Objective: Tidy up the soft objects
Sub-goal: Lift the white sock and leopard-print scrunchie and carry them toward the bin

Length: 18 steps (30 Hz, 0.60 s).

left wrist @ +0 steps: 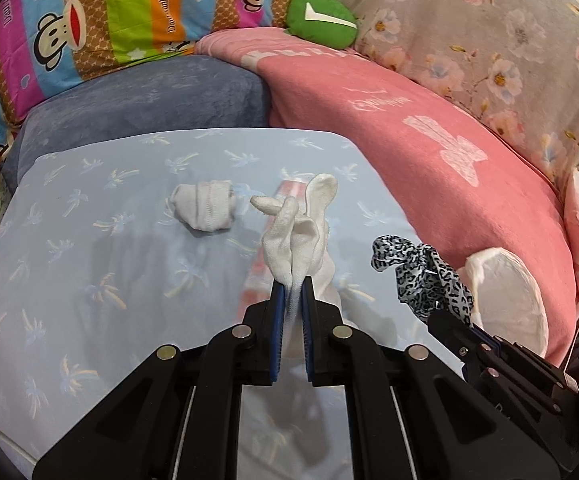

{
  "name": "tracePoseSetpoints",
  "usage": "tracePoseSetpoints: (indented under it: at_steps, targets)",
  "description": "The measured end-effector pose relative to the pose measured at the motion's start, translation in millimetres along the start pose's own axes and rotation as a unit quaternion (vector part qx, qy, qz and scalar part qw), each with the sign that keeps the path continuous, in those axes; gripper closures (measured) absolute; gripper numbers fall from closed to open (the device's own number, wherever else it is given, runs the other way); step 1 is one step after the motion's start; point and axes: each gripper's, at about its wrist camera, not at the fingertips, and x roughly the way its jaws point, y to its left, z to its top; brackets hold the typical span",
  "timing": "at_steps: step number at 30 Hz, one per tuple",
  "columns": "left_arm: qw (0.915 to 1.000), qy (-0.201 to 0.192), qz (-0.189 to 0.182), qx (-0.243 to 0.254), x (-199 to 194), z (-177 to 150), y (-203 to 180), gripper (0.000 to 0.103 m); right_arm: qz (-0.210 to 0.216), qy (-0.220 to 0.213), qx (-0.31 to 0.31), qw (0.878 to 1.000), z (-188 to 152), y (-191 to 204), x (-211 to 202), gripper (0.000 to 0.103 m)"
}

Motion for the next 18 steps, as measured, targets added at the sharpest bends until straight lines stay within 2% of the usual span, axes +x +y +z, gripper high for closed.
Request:
tracePoseSetpoints:
  at_steps: [18]
  targets:
    - [0.9981,0.007,-0.031,0.053,-12,-25,-59,0.094,-0.014,-0.03,0.024,0.999,-12,-42,-53,0.098]
